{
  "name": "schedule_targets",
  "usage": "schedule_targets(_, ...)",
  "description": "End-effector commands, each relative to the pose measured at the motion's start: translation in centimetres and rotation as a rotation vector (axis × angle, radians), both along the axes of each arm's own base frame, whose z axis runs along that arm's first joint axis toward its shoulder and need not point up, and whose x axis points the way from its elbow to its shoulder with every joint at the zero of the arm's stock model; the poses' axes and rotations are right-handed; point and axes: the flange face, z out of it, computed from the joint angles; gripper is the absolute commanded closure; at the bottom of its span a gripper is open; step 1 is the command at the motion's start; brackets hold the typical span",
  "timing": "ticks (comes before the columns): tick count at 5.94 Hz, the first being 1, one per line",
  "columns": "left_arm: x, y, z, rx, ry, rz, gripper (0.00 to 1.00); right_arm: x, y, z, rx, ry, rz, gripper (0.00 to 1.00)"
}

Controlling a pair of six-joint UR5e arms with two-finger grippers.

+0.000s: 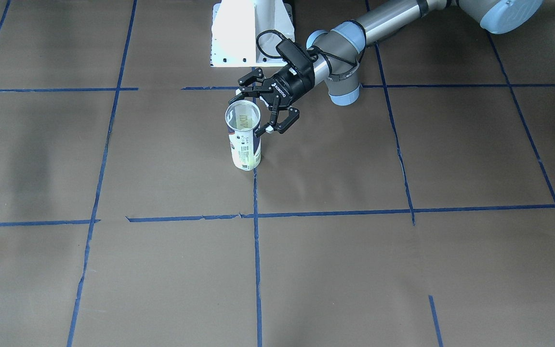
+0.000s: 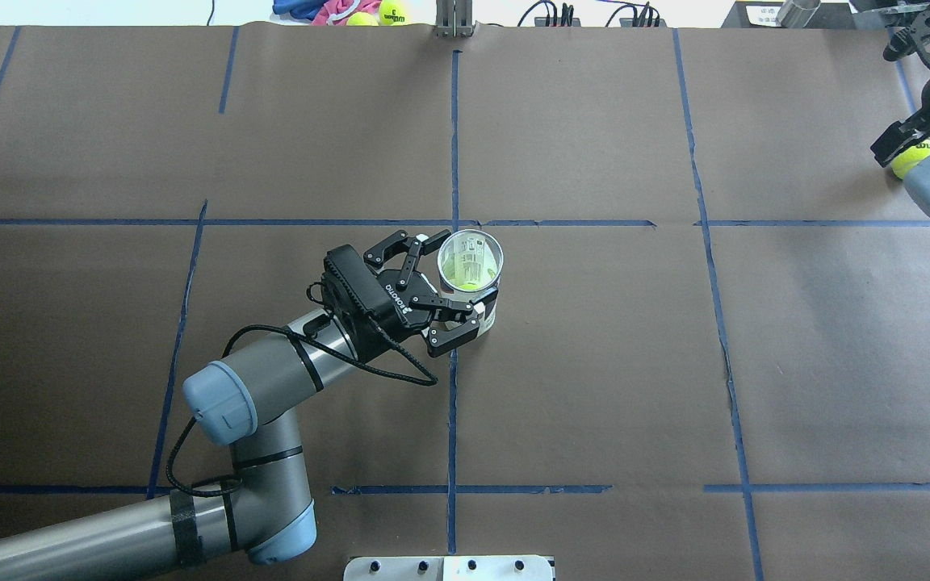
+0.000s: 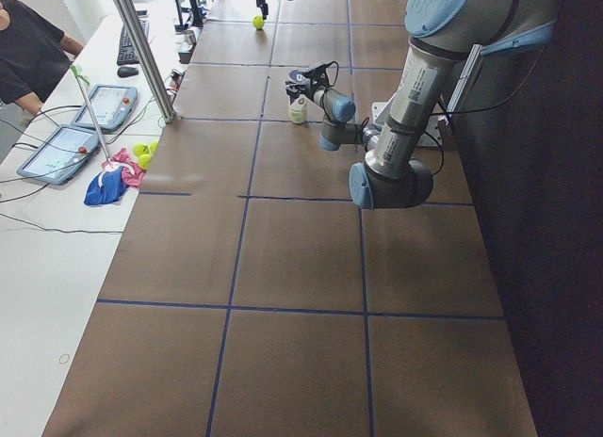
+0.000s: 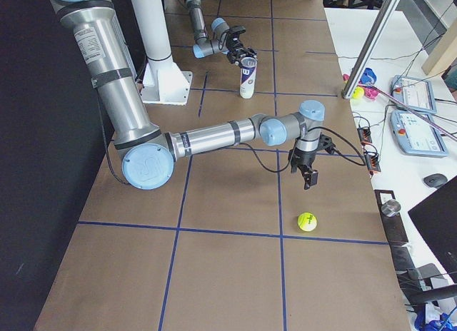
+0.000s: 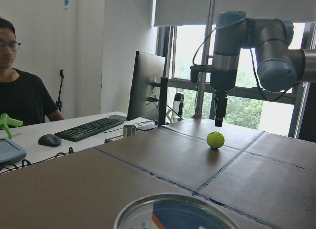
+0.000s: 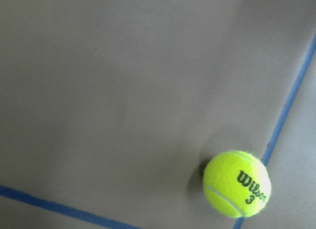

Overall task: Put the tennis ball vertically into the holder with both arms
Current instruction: 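Move the right gripper back toward the Wilson 3 ball, then grasp the Wilson 3 tennis ball with the right gripper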

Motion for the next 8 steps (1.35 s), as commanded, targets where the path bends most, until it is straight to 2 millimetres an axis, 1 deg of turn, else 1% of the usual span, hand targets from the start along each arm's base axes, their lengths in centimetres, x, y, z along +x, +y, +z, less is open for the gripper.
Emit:
schedule_targets(1, 0.0, -0.1, -0.1, 0.001, 0.001, -0.002, 0.00, 1.6, -0.4, 7.6, 0.010, 0.039, 0.017, 0.01)
schedule_targets(2, 0.0, 0.0, 0.0, 0.001, -0.001, 0.000, 0.00, 1.5, -1.1, 8.5, 0.024, 0.052, 0.020, 0.01)
schedule_targets(3, 0.0, 0.0, 0.0, 0.001, -0.001, 0.000, 0.00, 1.1, -1.8, 8.7, 0.019, 0.058, 0.018, 0.01)
schedule_targets(4, 0.0, 0.0, -0.2, 0.002, 0.003, 0.000, 0.00, 0.8, -2.6, 8.3, 0.026, 0.062, 0.018, 0.01)
schedule_targets(6, -0.1, 0.1, -0.1, 0.002, 0.002, 0.000, 0.00, -1.1, -2.3, 8.3, 0.028, 0.062, -0.009, 0.01)
schedule_targets(7, -0.1, 0.0, 0.0, 0.001, 0.001, -0.002, 0.00, -1.6, -2.2, 8.3, 0.031, 0.068, -0.016, 0.01)
schedule_targets(8, -0.1, 0.1, 0.0, 0.001, 0.001, 0.000, 0.00, -1.8, -2.0, 10.4, 0.075, 0.096, -0.013, 0.01)
